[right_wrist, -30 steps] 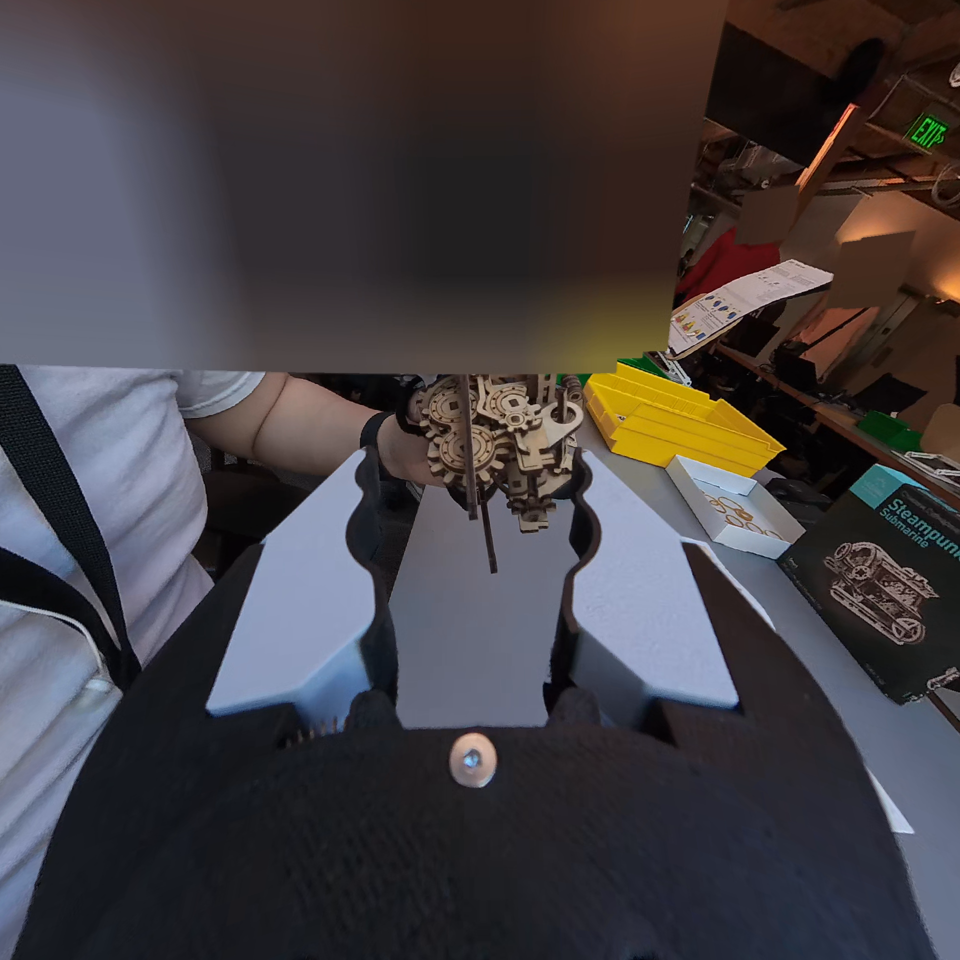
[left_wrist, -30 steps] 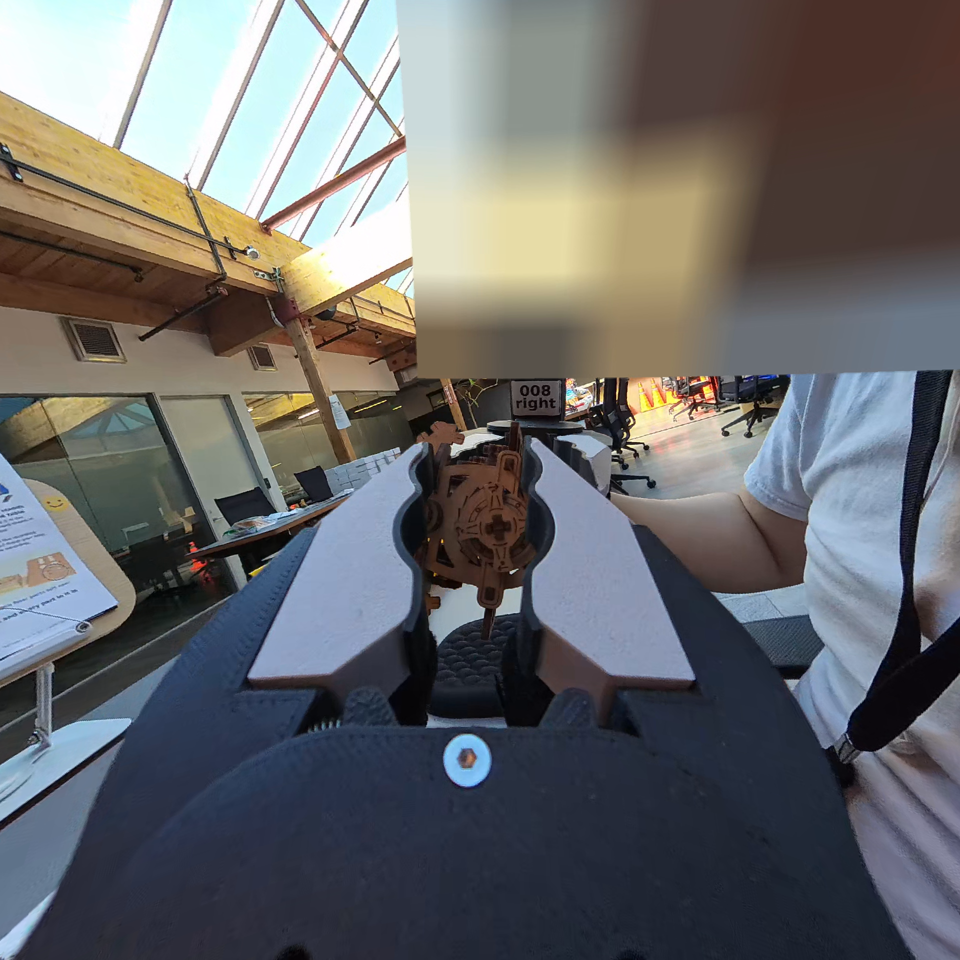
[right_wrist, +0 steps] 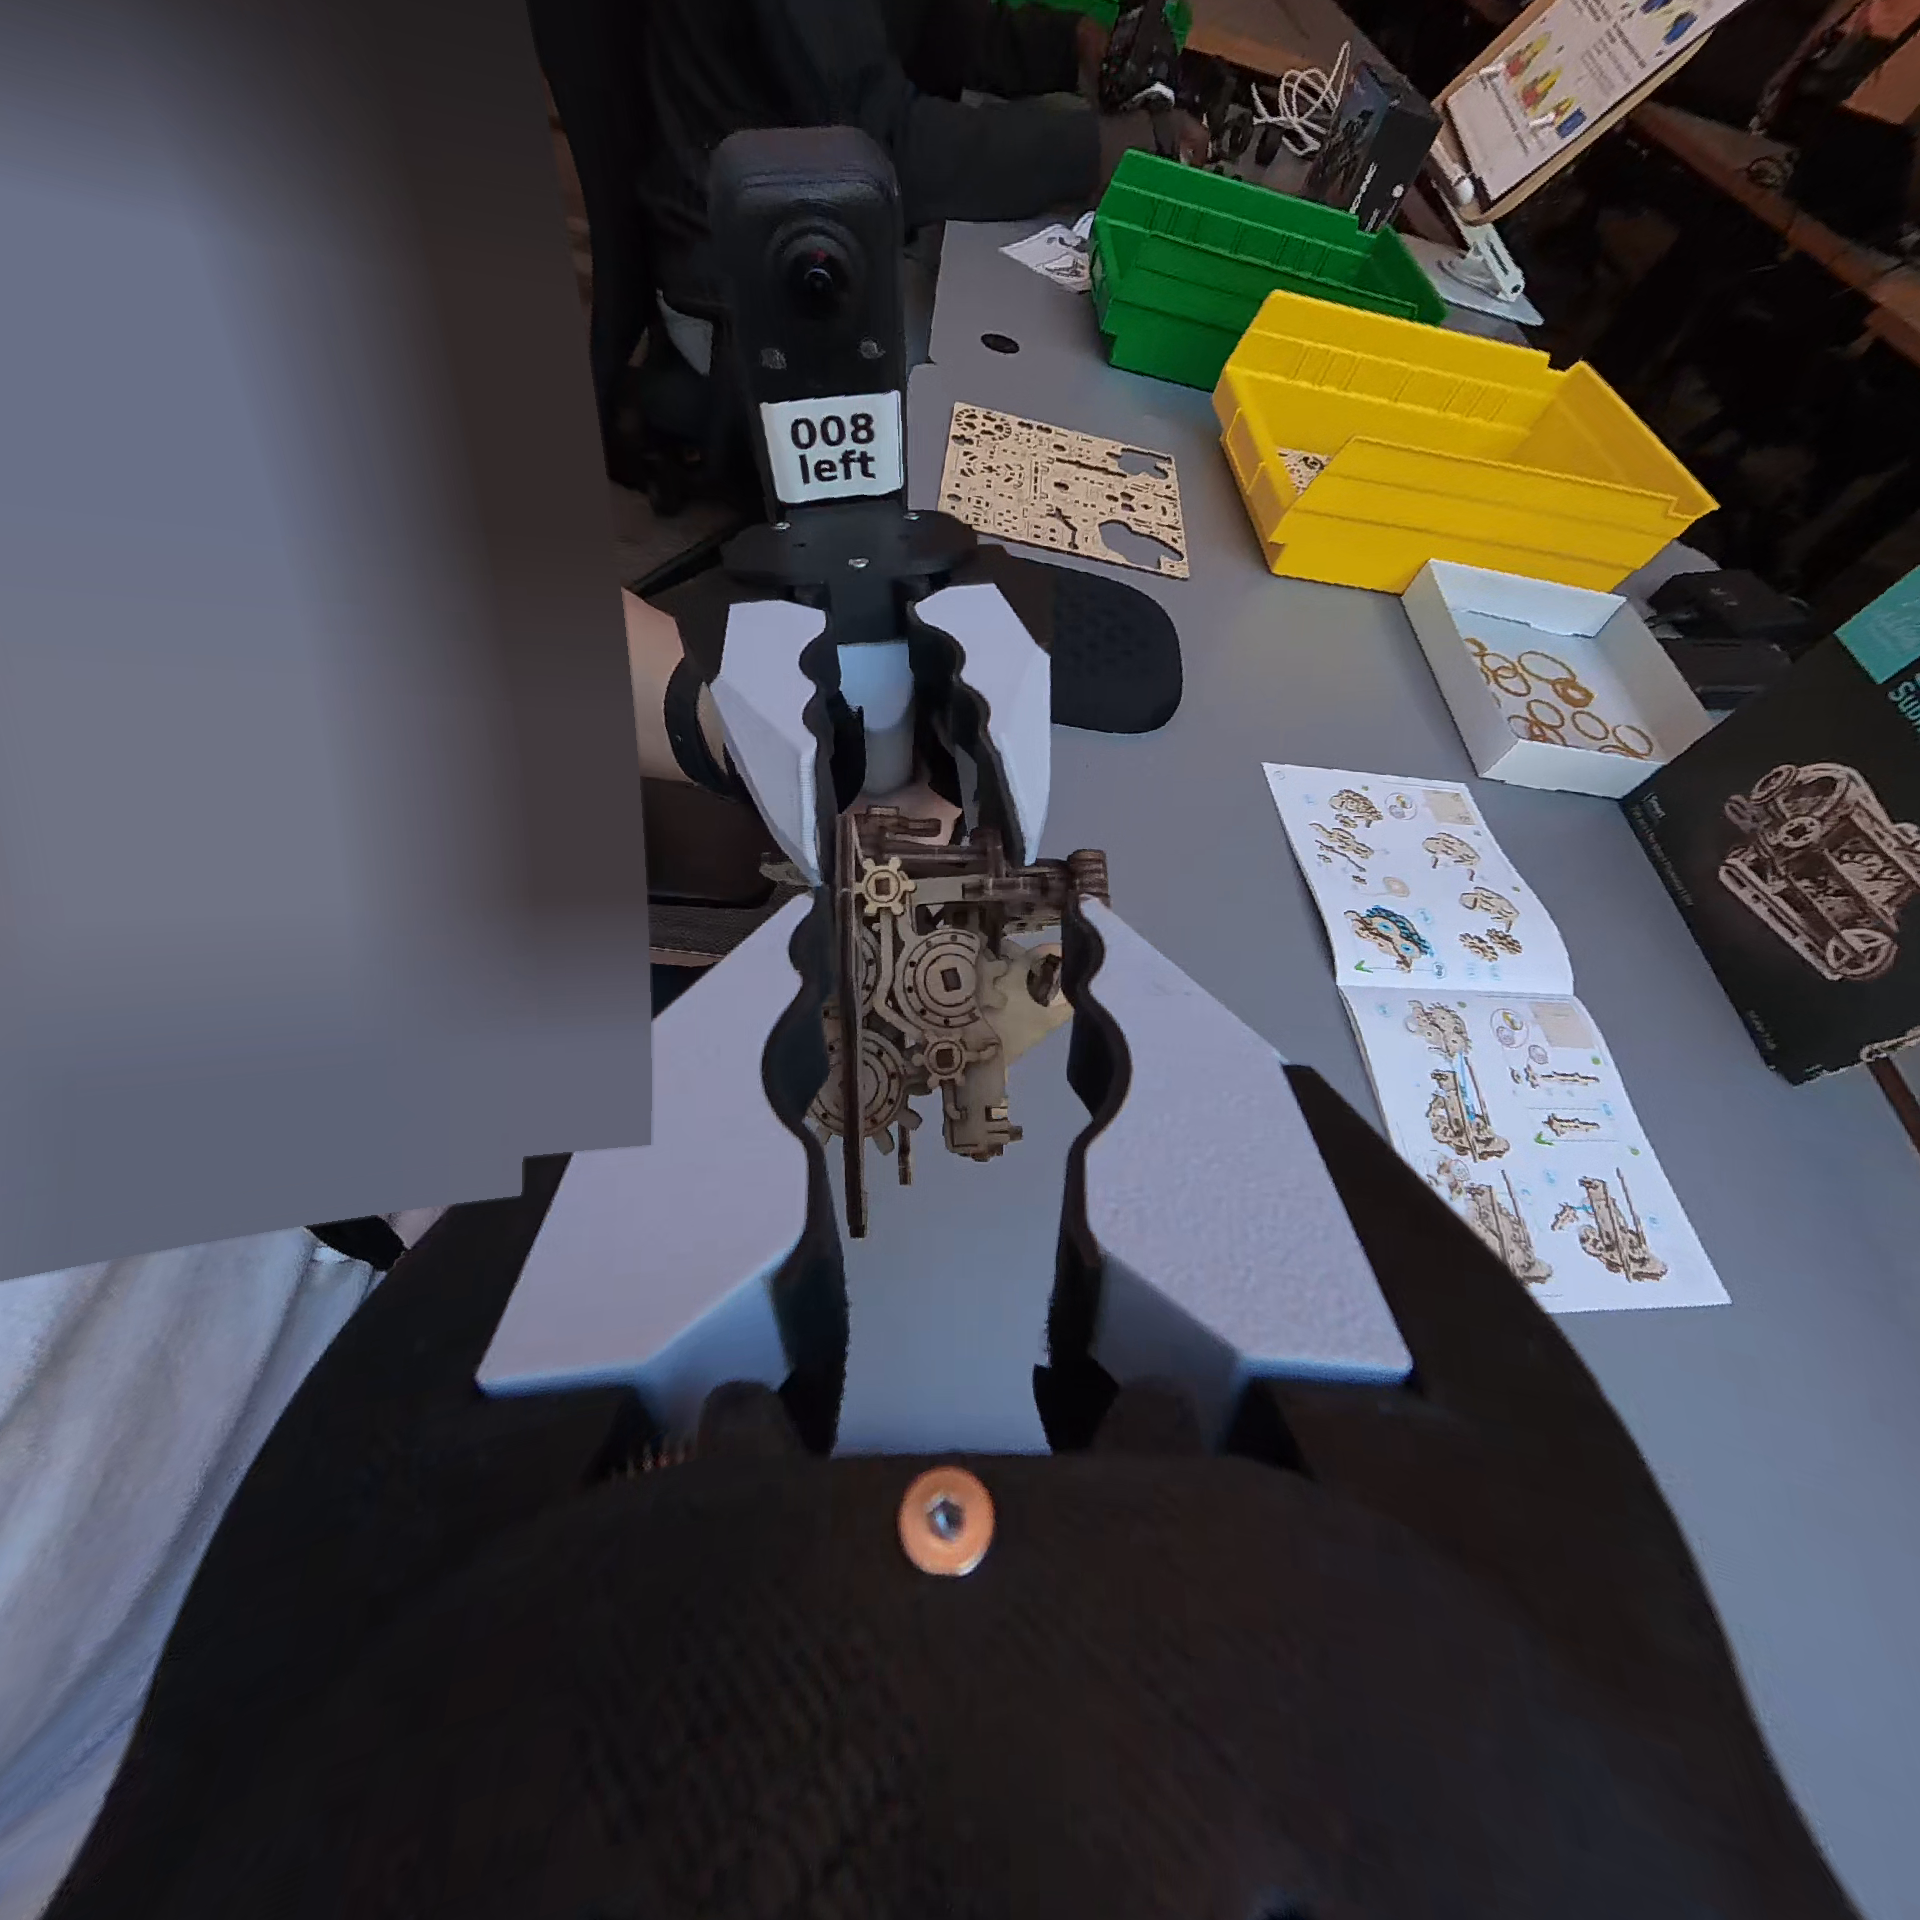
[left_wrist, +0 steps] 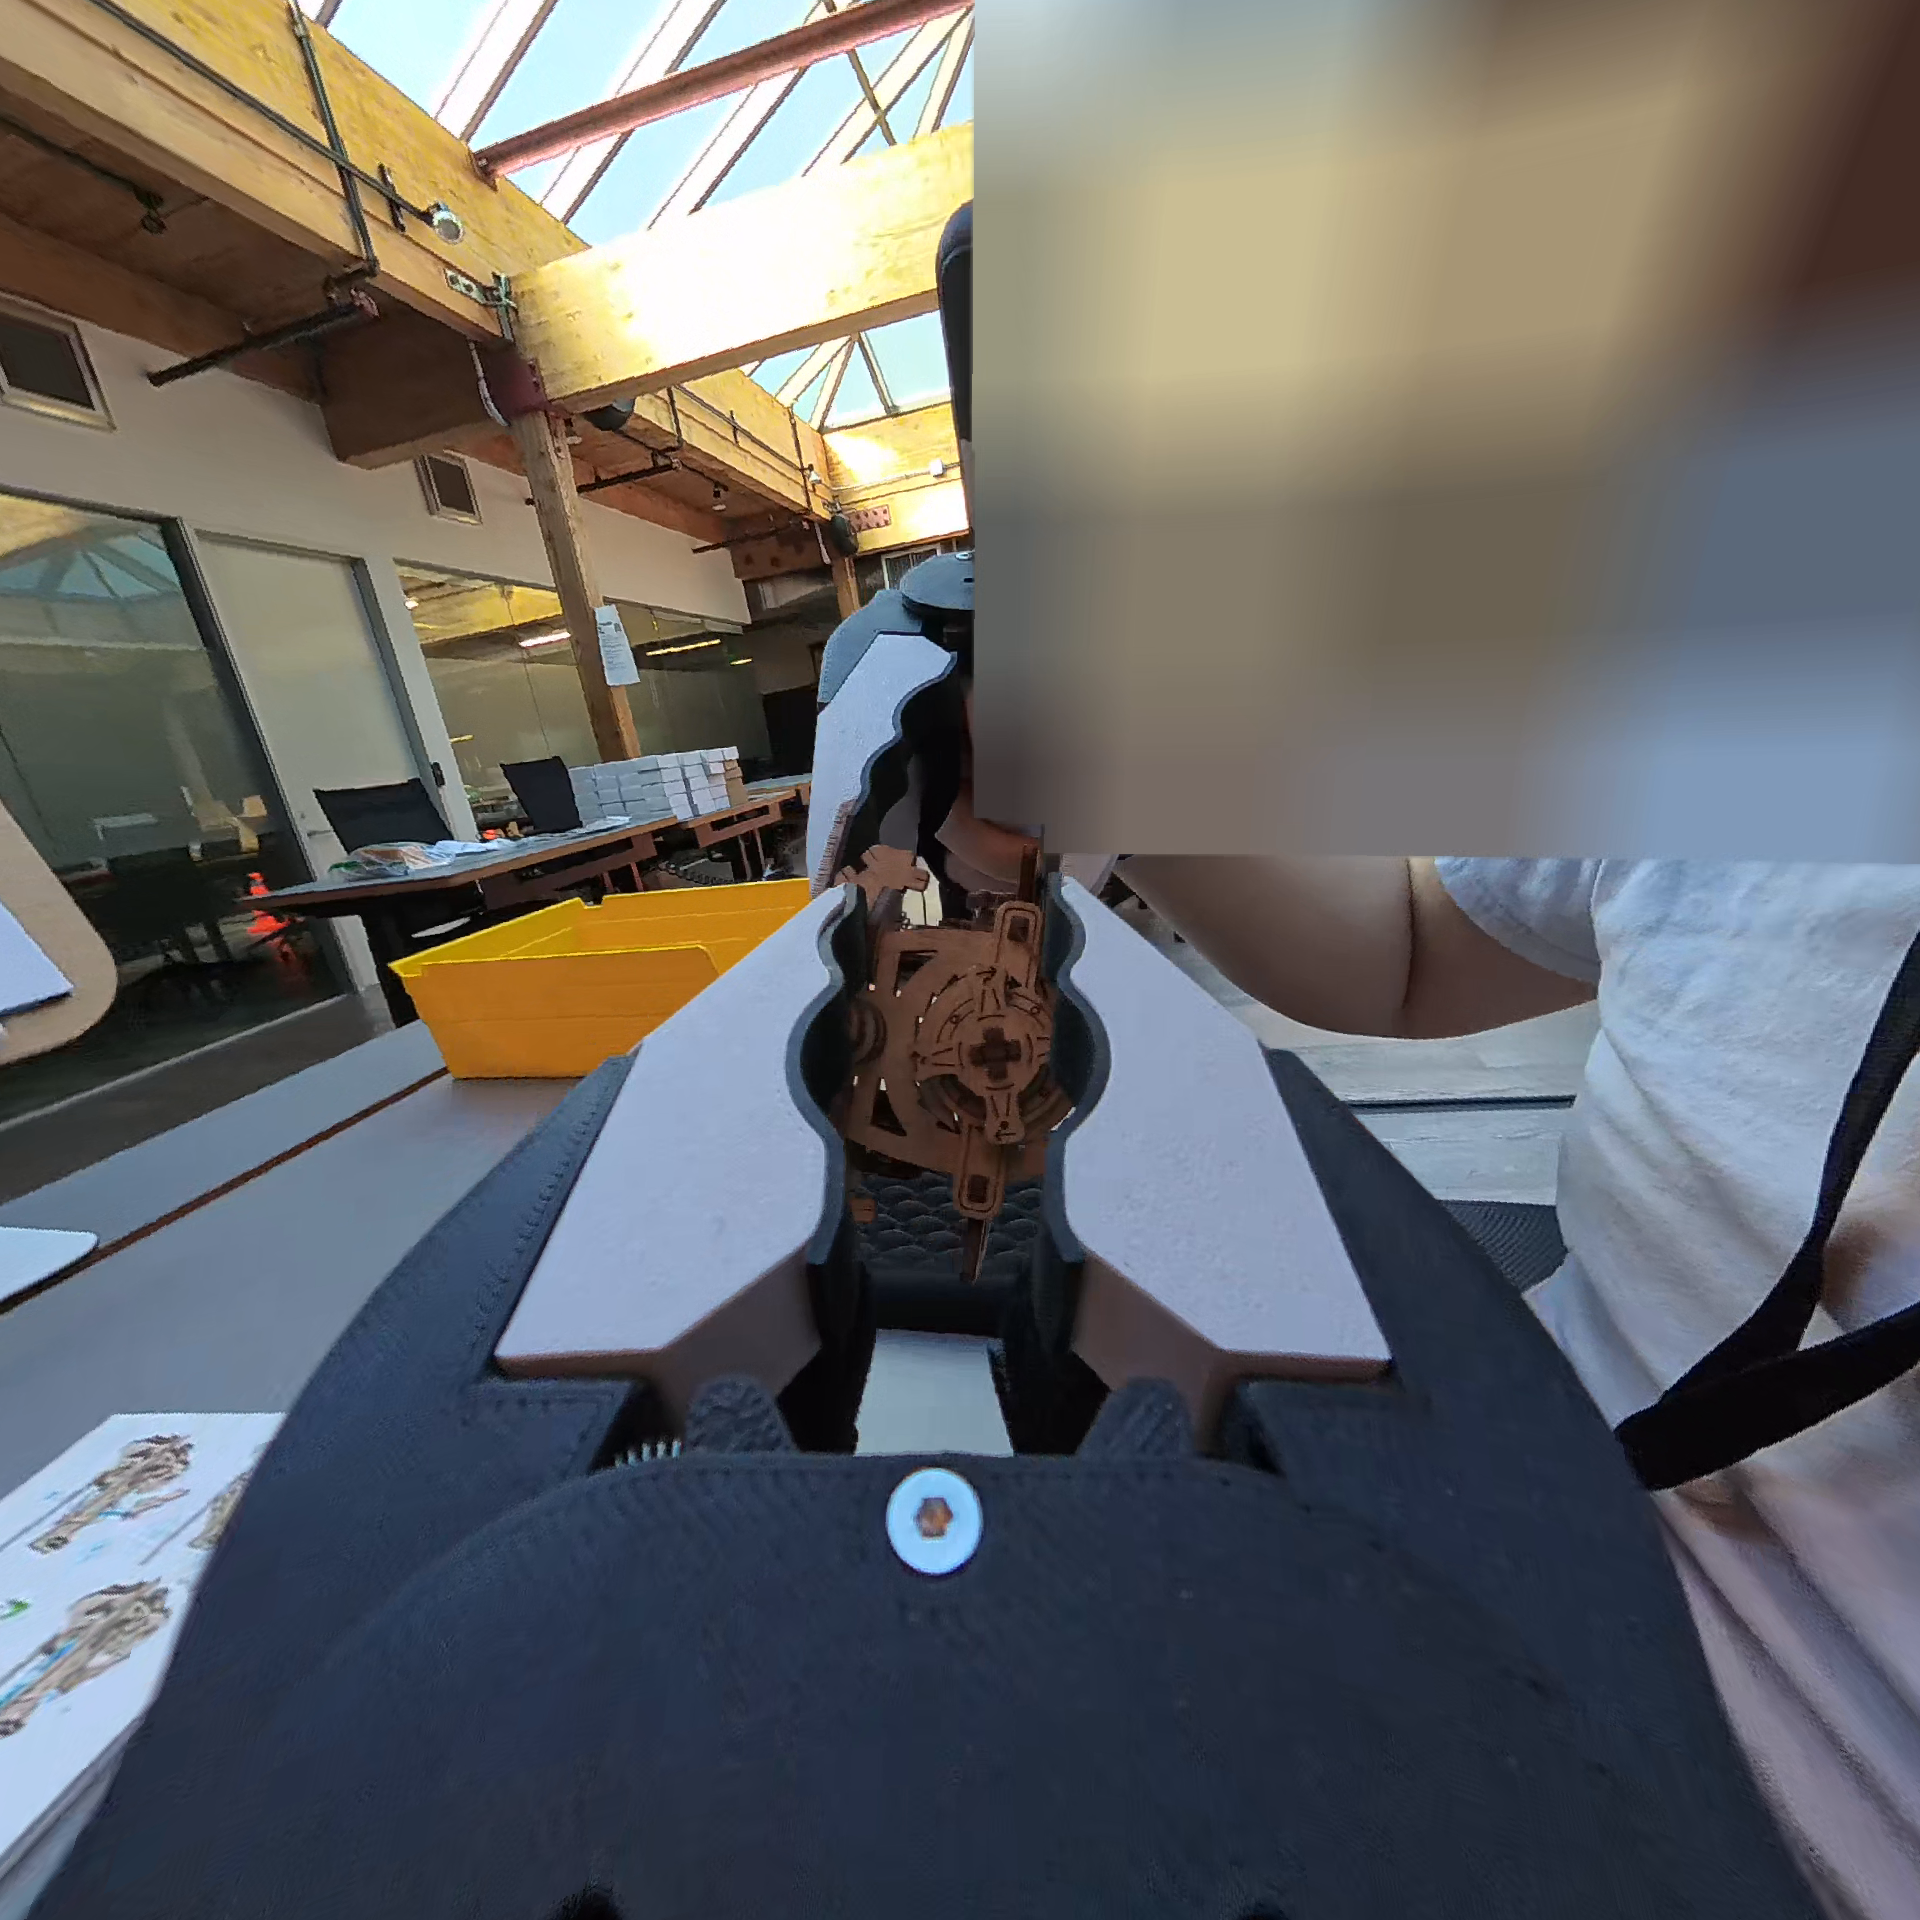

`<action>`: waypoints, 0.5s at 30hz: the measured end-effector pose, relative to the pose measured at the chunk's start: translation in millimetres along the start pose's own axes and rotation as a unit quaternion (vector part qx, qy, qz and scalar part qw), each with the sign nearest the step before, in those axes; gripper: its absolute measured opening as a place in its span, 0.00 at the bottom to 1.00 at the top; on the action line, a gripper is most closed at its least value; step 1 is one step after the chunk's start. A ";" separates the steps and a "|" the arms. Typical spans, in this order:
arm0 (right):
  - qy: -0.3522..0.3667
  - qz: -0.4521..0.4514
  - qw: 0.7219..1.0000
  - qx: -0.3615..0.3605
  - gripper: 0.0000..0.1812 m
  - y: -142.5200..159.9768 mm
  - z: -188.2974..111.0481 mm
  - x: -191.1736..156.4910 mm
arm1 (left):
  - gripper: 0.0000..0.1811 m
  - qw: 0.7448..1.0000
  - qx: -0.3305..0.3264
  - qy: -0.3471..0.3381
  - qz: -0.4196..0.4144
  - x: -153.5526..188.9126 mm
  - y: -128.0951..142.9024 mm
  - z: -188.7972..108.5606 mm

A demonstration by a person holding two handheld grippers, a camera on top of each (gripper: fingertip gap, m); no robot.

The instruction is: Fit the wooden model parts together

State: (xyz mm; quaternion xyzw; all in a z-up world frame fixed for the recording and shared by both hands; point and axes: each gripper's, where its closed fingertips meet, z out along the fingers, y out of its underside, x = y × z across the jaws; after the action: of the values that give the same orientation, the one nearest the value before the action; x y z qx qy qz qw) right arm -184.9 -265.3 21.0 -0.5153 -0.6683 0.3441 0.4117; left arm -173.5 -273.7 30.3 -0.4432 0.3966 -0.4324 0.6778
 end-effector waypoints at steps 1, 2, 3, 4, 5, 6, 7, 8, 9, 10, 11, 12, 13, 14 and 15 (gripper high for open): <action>0.003 0.008 1.000 -0.005 0.23 1.5 0.7 2.5 | 0.18 1.000 -0.003 0.000 -0.013 -2.0 1.3 0.2; 0.002 0.015 1.000 -0.009 0.23 3.0 1.5 3.6 | 0.17 1.000 -0.004 0.001 -0.021 -3.2 2.3 0.2; 0.000 0.018 1.000 -0.010 0.23 3.4 2.4 4.3 | 0.18 1.000 -0.006 0.001 -0.028 -4.3 3.1 0.4; 0.003 0.020 1.000 -0.010 0.23 3.7 3.2 6.1 | 0.18 0.999 -0.008 0.001 -0.037 -5.7 3.8 0.7; 0.003 0.022 1.000 -0.011 0.24 4.5 3.9 7.3 | 0.18 0.999 -0.007 0.002 -0.047 -7.0 3.9 0.9; 0.001 0.027 1.000 -0.010 0.23 5.0 4.4 8.0 | 0.17 0.998 -0.009 0.003 -0.060 -8.3 4.7 1.2; 0.000 0.037 0.999 -0.014 0.23 6.9 4.6 9.8 | 0.18 0.997 -0.015 0.003 -0.075 -10.3 6.9 1.7; -0.001 0.050 0.999 -0.019 0.23 9.7 5.0 12.0 | 0.18 0.996 -0.021 0.002 -0.092 -12.5 9.3 2.3; -0.004 0.066 0.998 -0.019 0.23 12.1 5.3 14.3 | 0.18 0.994 -0.025 0.001 -0.111 -15.2 11.7 2.8; -0.005 0.086 0.996 -0.015 0.23 13.9 5.6 17.7 | 0.18 0.991 -0.029 -0.003 -0.132 -18.8 13.6 3.2; -0.007 0.110 0.994 -0.007 0.23 15.4 6.0 21.5 | 0.18 0.987 -0.030 -0.006 -0.156 -22.6 15.3 3.5; -0.014 0.135 0.991 0.002 0.23 16.6 6.4 24.6 | 0.18 0.983 -0.029 -0.007 -0.184 -26.2 16.5 3.6; -0.022 0.155 0.988 0.011 0.23 17.4 6.1 27.0 | 0.18 0.976 -0.024 -0.007 -0.214 -29.9 17.0 3.6; -0.029 0.168 0.985 0.025 0.25 16.8 4.3 29.8 | 0.17 0.969 -0.016 -0.008 -0.246 -33.9 16.9 3.2; -0.032 0.178 0.983 0.041 0.27 15.4 0.8 33.1 | 0.18 0.961 -0.007 -0.007 -0.275 -37.4 16.8 2.4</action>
State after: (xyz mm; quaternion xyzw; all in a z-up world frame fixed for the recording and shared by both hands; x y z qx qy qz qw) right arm -183.7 -229.5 13.5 -0.5974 -0.5637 0.4556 0.3432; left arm -179.0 -234.1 20.9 -0.5429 0.2576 -0.5964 0.5322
